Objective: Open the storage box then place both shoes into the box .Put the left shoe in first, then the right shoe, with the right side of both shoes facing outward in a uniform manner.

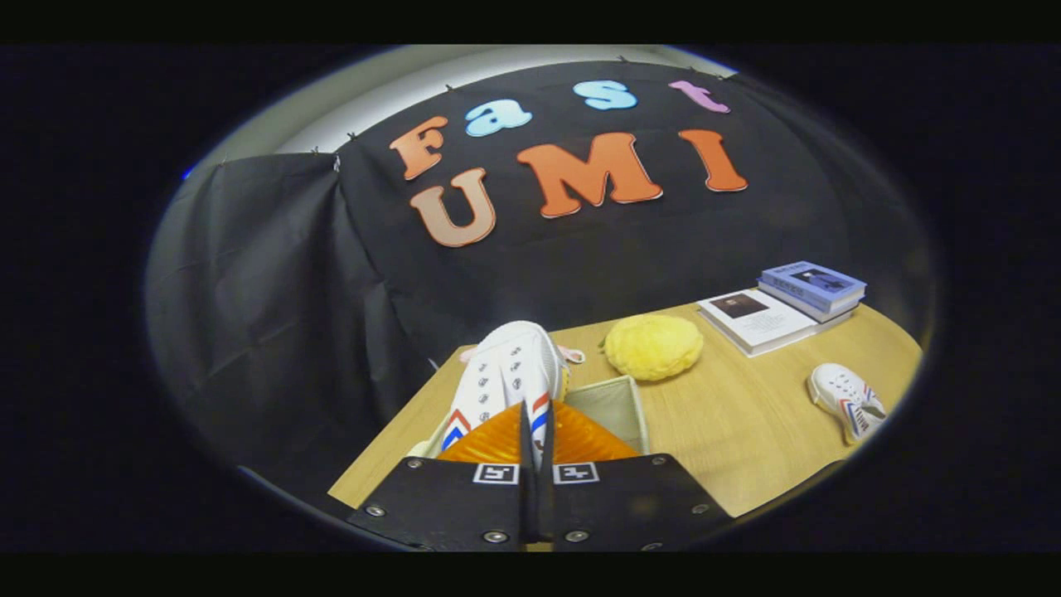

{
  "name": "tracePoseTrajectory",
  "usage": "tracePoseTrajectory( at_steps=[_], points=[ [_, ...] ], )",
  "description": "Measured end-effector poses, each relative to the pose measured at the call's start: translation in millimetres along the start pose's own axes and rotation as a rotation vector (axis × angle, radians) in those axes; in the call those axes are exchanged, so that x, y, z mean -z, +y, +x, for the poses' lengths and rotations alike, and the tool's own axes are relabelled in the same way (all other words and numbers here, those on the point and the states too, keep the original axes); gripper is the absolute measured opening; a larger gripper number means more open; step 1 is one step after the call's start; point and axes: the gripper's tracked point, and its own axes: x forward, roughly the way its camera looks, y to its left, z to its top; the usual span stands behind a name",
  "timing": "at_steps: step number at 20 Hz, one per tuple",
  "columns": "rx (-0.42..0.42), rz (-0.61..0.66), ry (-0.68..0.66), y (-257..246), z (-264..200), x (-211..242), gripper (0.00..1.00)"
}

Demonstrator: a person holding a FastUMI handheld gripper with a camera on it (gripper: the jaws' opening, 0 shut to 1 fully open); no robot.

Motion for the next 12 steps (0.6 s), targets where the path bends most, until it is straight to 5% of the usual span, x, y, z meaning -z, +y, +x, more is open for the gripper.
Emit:
tracePoseTrajectory(
  at_steps=[12],
  points=[
    [0.025, -0.021, 0.13, 13, -8, 68, 0.04]
  ],
)
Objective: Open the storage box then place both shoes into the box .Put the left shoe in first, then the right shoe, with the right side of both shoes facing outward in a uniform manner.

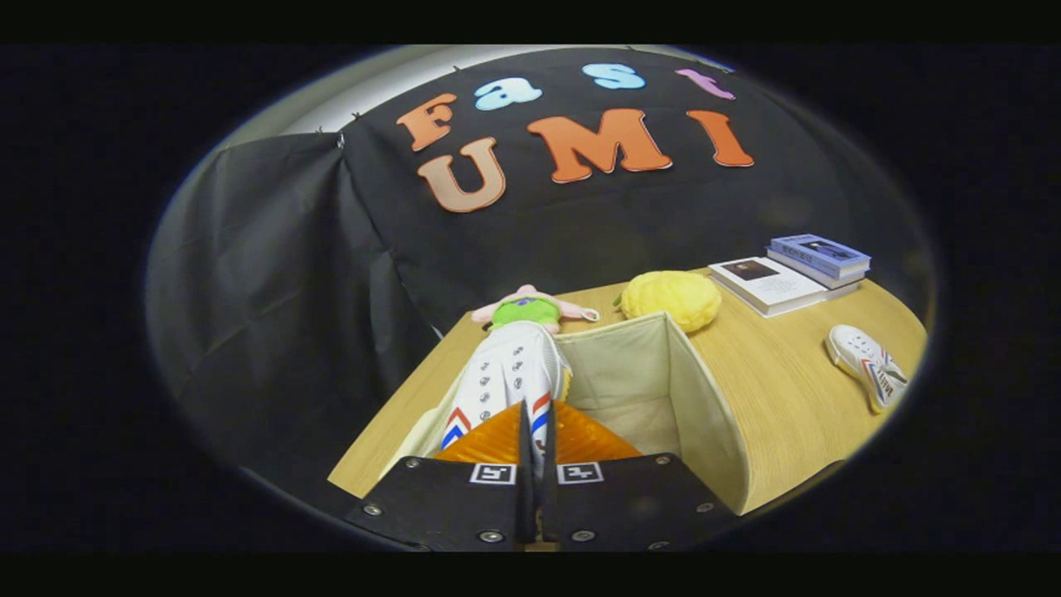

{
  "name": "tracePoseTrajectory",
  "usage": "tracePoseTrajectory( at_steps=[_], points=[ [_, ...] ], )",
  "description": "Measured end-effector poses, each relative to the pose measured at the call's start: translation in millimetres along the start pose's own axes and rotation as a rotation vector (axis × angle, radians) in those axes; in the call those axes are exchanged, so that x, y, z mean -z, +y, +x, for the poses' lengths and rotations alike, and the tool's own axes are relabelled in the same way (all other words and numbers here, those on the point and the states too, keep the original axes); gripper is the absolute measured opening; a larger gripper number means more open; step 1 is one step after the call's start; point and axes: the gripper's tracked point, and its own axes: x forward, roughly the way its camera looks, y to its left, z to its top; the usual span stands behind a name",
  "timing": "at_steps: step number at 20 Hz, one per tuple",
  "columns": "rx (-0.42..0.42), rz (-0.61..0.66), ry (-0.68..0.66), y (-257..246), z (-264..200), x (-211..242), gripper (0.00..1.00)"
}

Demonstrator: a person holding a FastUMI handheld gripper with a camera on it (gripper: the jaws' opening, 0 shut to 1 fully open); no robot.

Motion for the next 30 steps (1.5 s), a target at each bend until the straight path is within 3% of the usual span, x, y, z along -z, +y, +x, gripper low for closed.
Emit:
tracePoseTrajectory(
  at_steps=[1, 3, 6, 8, 16, 30],
  points=[
    [-0.015, -0.002, 0.001, 5, 0, 1, 0.06],
    [-0.018, -0.039, -0.041, 8, -6, -11, 0.23],
    [-0.001, -0.11, -0.091, -1, -16, -28, 0.79],
    [0.007, -0.115, -0.112, -12, -22, -33, 0.97],
    [0.075, -0.12, -0.159, -83, -47, -56, 0.99],
    [0.271, -0.117, -0.192, -302, -79, -76, 0.99]
  ],
)
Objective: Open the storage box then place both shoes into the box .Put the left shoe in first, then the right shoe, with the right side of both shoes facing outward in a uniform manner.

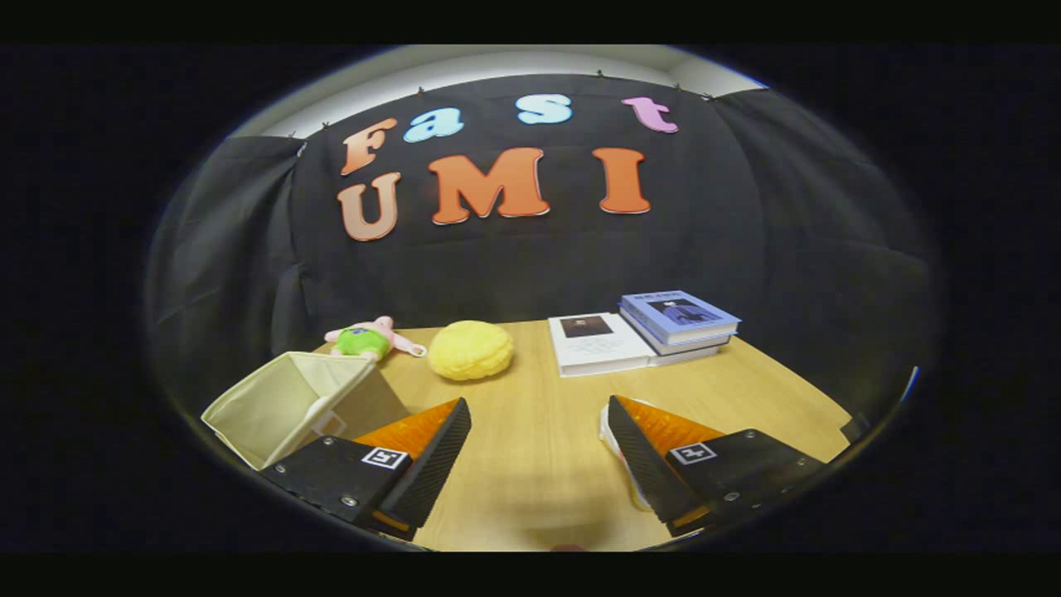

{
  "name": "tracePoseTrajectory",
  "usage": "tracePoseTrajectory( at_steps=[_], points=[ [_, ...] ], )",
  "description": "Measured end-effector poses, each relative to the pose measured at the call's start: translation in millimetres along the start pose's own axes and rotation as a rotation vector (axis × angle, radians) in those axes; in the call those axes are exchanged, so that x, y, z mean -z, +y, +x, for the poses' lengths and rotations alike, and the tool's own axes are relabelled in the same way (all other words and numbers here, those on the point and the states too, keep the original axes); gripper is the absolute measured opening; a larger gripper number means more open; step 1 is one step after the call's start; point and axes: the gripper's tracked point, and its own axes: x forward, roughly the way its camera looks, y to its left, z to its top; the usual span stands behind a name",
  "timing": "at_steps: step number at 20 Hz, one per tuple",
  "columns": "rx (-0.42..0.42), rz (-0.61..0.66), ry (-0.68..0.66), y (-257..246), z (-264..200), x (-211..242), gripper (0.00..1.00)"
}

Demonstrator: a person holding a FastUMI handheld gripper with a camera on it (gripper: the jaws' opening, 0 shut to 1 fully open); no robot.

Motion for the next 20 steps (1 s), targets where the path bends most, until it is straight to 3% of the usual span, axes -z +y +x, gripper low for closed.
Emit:
tracePoseTrajectory(
  at_steps=[5, 10, 17, 20],
  points=[
    [0.094, -0.014, -0.005, -72, 14, 16, 0.99],
    [0.121, 0.002, 0.04, -114, 28, 49, 0.99],
    [0.123, -0.035, 0.154, -133, 48, 104, 0.98],
    [0.091, -0.001, 0.196, -126, 50, 118, 0.89]
  ],
)
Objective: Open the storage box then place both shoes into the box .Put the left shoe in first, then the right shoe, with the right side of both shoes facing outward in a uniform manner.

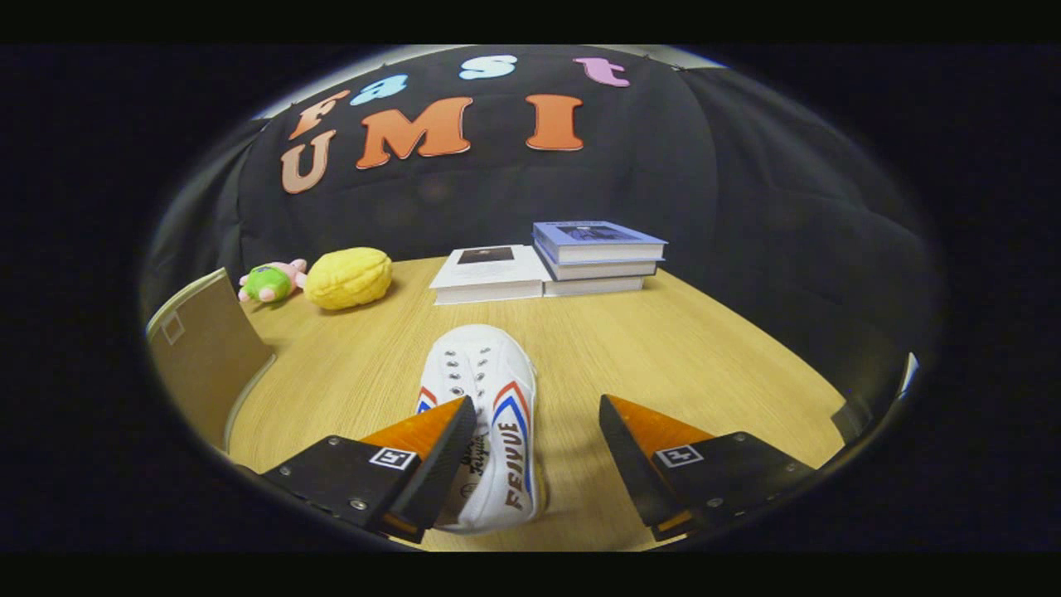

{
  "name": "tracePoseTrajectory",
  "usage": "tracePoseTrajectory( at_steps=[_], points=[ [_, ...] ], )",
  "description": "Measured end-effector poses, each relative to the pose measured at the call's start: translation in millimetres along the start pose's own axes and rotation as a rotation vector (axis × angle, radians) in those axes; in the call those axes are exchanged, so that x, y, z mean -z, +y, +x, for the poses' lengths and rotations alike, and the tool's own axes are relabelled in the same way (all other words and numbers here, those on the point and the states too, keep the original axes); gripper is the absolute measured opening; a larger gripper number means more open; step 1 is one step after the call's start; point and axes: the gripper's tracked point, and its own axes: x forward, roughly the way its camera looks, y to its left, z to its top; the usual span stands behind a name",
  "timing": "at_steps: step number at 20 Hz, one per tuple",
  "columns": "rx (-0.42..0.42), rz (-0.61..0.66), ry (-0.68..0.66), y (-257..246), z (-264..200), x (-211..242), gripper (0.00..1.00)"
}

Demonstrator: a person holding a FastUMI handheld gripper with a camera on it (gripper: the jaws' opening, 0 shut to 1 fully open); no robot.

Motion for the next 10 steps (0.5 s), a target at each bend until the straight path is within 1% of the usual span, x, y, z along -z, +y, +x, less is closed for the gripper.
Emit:
tracePoseTrajectory(
  at_steps=[2, 5, 6, 7, 8, 9, 10],
  points=[
    [-0.008, 0.01, 0.013, -1, 4, 3, 0.85],
    [-0.051, 0.037, 0.075, 10, 6, 11, 0.79],
    [-0.057, 0.045, 0.079, 11, 5, 12, 0.72],
    [-0.065, 0.052, 0.074, 14, 5, 9, 0.68],
    [-0.077, 0.058, 0.066, 19, 3, 8, 0.61],
    [-0.066, 0.045, 0.057, 19, 3, 7, 0.53],
    [-0.056, 0.029, 0.048, 18, 3, 8, 0.38]
  ],
)
